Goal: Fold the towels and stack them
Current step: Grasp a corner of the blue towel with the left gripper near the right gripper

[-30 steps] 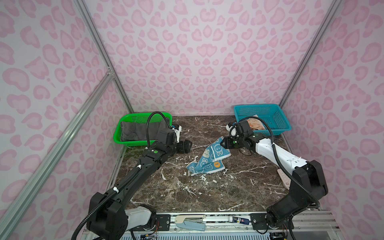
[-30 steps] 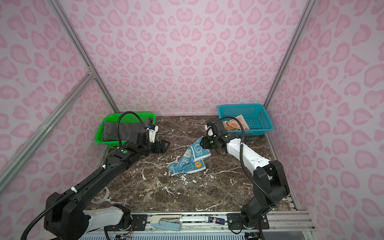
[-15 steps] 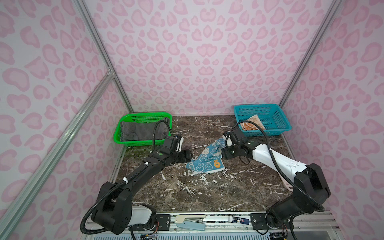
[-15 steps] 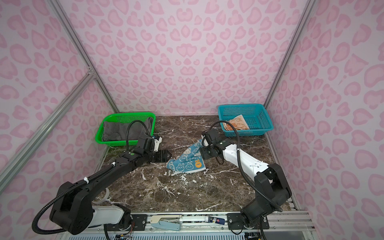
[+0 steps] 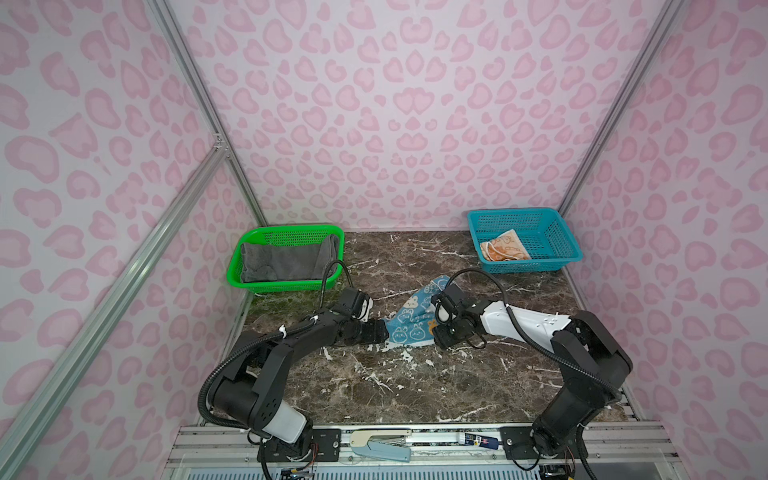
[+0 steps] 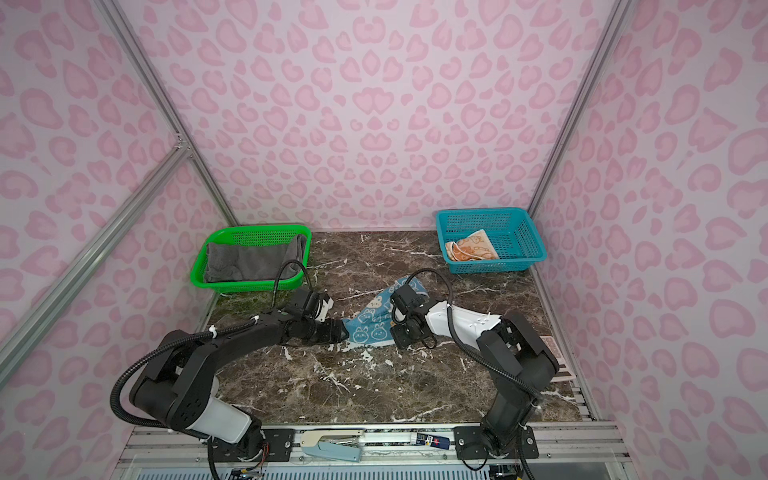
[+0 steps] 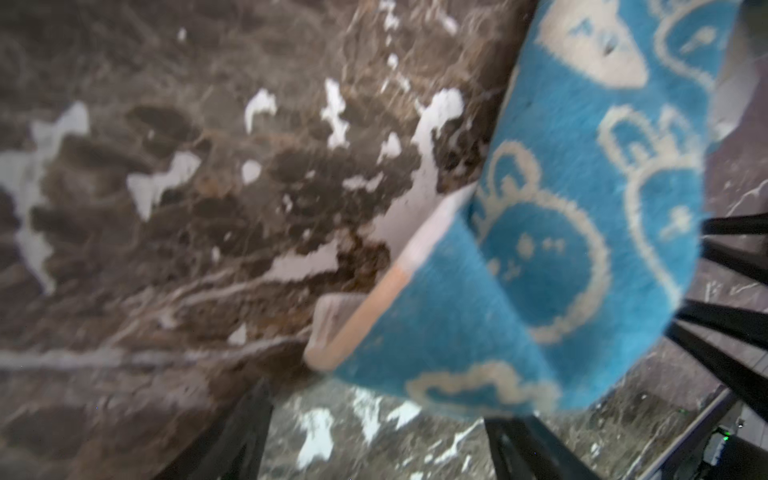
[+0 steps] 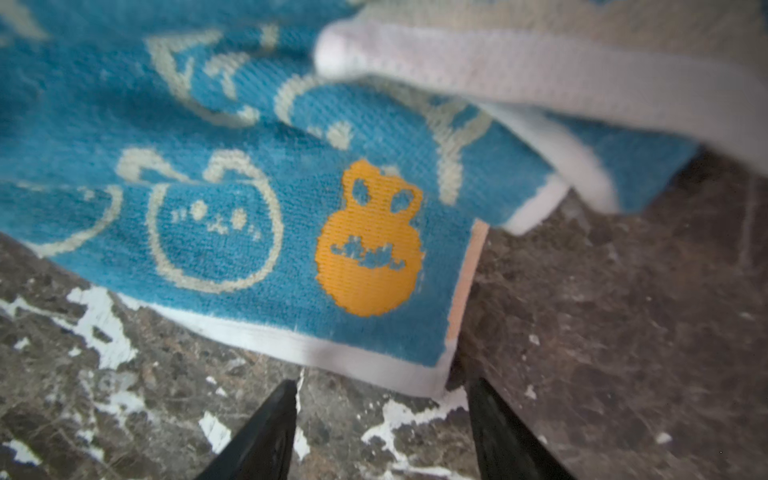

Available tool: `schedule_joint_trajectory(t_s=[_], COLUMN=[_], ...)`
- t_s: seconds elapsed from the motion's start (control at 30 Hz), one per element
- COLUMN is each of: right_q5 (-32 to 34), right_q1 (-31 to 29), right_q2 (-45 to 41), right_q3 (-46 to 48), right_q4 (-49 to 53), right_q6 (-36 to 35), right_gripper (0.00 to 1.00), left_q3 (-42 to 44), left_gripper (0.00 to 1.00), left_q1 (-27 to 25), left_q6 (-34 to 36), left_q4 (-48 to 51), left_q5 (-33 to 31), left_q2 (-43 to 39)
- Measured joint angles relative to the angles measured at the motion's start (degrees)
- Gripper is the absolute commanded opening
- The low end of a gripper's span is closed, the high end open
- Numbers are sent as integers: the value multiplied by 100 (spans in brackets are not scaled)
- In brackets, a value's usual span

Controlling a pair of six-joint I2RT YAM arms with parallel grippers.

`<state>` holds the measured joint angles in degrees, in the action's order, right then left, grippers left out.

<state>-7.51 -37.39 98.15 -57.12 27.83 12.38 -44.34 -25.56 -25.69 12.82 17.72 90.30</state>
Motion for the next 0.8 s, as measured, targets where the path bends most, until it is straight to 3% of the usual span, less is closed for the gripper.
schedule_joint_trajectory(t_s=[0.1, 0.23, 0.33, 0.47, 0.6, 0.8], right_q5=[44, 114, 190, 85, 17, -22], right_q1=[-9, -24, -44, -50, -20, 236], right_q2=[175, 267, 249, 72, -350, -1108], right_q3=[-72, -116, -66, 50, 46, -308], right_q4=[-66, -199, -275, -236, -131, 63], right_q6=[168, 302, 343, 393, 389, 299], right_gripper=[49, 38, 18, 3, 0, 0], left_q3=[-105, -181, -197, -212, -402, -1335], left_gripper=[74, 54, 33, 6, 4, 4], left_q1=[-42, -61, -79, -92, -118, -107], left_q6=[-33, -79, -85, -107, -98, 107], left_q4=[-330, -549, -608, -258, 417, 1134], left_q5=[52, 76, 96, 138, 138, 98], left_q2=[238, 457, 527, 501, 302, -181])
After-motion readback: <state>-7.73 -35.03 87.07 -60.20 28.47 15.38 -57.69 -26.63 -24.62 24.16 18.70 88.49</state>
